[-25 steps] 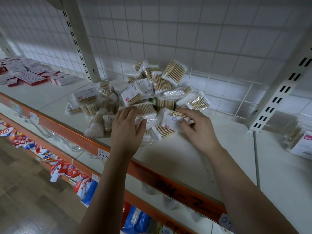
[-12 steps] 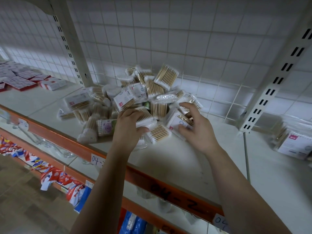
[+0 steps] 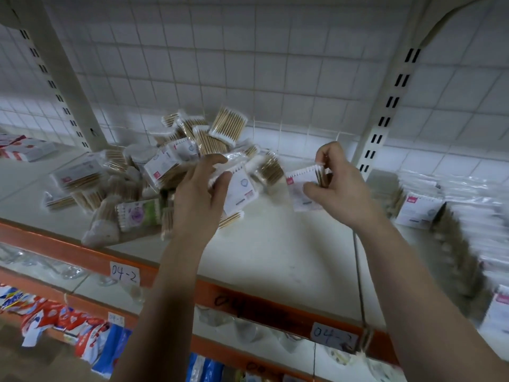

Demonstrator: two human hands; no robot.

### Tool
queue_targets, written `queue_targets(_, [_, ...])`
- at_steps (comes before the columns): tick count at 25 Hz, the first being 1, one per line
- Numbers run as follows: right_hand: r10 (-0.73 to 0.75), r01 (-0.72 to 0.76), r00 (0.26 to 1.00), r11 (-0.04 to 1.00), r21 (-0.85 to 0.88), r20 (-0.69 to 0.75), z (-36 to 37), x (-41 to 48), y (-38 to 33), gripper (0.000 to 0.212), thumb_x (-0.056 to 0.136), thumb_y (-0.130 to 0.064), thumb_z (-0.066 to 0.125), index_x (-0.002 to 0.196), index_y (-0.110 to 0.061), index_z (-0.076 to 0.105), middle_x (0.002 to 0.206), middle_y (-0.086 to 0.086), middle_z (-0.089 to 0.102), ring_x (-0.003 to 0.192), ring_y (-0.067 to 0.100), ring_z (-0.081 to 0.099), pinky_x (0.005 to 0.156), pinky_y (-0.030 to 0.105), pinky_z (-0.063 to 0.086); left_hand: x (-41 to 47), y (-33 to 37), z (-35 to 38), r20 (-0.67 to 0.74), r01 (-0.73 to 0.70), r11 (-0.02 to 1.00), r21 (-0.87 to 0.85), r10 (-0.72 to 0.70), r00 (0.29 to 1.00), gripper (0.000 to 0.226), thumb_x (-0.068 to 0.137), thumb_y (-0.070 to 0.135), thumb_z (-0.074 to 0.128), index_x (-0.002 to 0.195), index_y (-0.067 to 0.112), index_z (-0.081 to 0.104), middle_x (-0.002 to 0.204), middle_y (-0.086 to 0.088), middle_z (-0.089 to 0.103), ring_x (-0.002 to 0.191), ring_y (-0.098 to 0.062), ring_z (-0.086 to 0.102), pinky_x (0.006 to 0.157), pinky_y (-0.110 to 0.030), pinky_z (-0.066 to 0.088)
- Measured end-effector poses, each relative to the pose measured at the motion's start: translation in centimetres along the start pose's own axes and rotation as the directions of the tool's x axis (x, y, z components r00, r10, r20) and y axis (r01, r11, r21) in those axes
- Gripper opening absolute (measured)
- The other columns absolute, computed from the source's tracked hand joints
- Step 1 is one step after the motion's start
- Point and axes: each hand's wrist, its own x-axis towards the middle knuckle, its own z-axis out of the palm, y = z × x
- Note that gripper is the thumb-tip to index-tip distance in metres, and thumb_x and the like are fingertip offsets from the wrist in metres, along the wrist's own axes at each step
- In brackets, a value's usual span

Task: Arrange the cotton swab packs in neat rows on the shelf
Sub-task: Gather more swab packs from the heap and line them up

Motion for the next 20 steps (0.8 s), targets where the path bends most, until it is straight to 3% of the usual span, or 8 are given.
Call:
queue_targets(4, [0.092, -0.089, 0.996, 0.982, -0.165, 0.009, -4.7, -1.5, 0.8, 0.029, 0.076, -0.023, 0.073, 0.079, -0.020, 0.044, 0.071, -0.005, 0.051, 0.053, 0.011, 0.046, 0.050, 0.017, 0.036, -0.4, 2.2, 3.7, 0.111, -0.049, 0.987, -0.150, 0.066, 0.992, 0.010, 0.098, 0.021, 0.050, 0.108, 0.020, 0.052, 0.097, -0.001, 0.062, 0.086, -0.018, 0.057, 0.069, -0.027, 0.040])
queue_targets(6, [0.142, -0.139, 0.990, 0.968, -0.208, 0.000, -7.0, -2.4, 1.5, 0.030, 0.074, -0.024, 0.077, 0.074, -0.020, 0.047, 0.071, -0.004, 0.056, 0.058, 0.015, 0.054, 0.059, 0.025, 0.048, -0.7, 3.3, 5.7, 0.193, 0.005, 0.973, -0.231, 0.041, 0.980, 0.011, 0.098, 0.023, 0.050, 0.109, 0.024, 0.050, 0.097, 0.003, 0.058, 0.087, -0.022, 0.060, 0.069, -0.035, 0.049])
queue_targets(9, [0.224, -0.225, 0.974, 0.955, -0.195, -0.027, -10.1, -3.8, 2.9, 0.026, 0.077, -0.015, 0.075, 0.087, -0.021, 0.052, 0.080, 0.001, 0.059, 0.057, 0.022, 0.063, 0.062, 0.038, 0.056, -1.4, 5.4, 8.0, 0.315, 0.104, 0.933, -0.346, 0.011, 0.949, 0.022, 0.093, 0.023, 0.058, 0.112, 0.030, 0.049, 0.099, 0.013, 0.057, 0.087, -0.022, 0.063, 0.064, -0.047, 0.056])
queue_targets(11, [0.288, -0.285, 0.957, 0.931, -0.229, -0.023, -11.8, -4.5, 4.0, 0.027, 0.081, -0.013, 0.069, 0.101, -0.026, 0.055, 0.089, 0.003, 0.058, 0.056, 0.023, 0.062, 0.056, 0.034, 0.054, -1.9, 6.7, 9.0, 0.390, 0.157, 0.917, -0.366, -0.002, 0.921, 0.033, 0.087, 0.019, 0.068, 0.112, 0.032, 0.050, 0.100, 0.022, 0.054, 0.087, -0.020, 0.063, 0.065, -0.037, 0.057])
queue_targets(14, [0.364, -0.341, 0.931, 0.876, -0.340, 0.006, -13.7, -5.0, 5.5, 0.027, 0.086, -0.018, 0.063, 0.110, -0.029, 0.055, 0.089, -0.003, 0.056, 0.059, 0.016, 0.058, 0.055, 0.026, 0.048, -2.9, 8.0, 10.3, 0.468, 0.164, 0.926, -0.339, 0.015, 0.884, 0.051, 0.073, 0.016, 0.079, 0.115, 0.031, 0.052, 0.105, 0.011, 0.059, 0.091, -0.015, 0.061, 0.076, -0.035, 0.054])
queue_targets(17, [0.318, -0.269, 0.947, 0.852, -0.450, 0.035, -14.9, -4.6, 6.8, 0.023, 0.086, -0.025, 0.065, 0.109, -0.021, 0.060, 0.085, -0.005, 0.058, 0.070, 0.019, 0.058, 0.059, 0.025, 0.046, -3.7, 8.9, 10.9, 0.500, 0.195, 0.919, -0.344, 0.004, 0.866, 0.060, 0.068, 0.014, 0.082, 0.113, 0.038, 0.051, 0.102, 0.007, 0.062, 0.086, -0.013, 0.065, 0.076, -0.035, 0.055])
queue_targets(20, [0.260, -0.164, 0.962, 0.799, -0.578, 0.087, -15.7, -3.9, 8.2, 0.025, 0.084, -0.026, 0.067, 0.108, -0.018, 0.063, 0.096, -0.002, 0.062, 0.080, 0.018, 0.055, 0.067, 0.026, 0.040, -4.2, 9.6, 11.0, 0.489, 0.241, 0.902, -0.359, -0.038, 0.871, 0.058, 0.068, 0.010, 0.082, 0.105, 0.038, 0.049, 0.089, 0.008, 0.066, 0.073, -0.007, 0.066, 0.067, -0.025, 0.055])
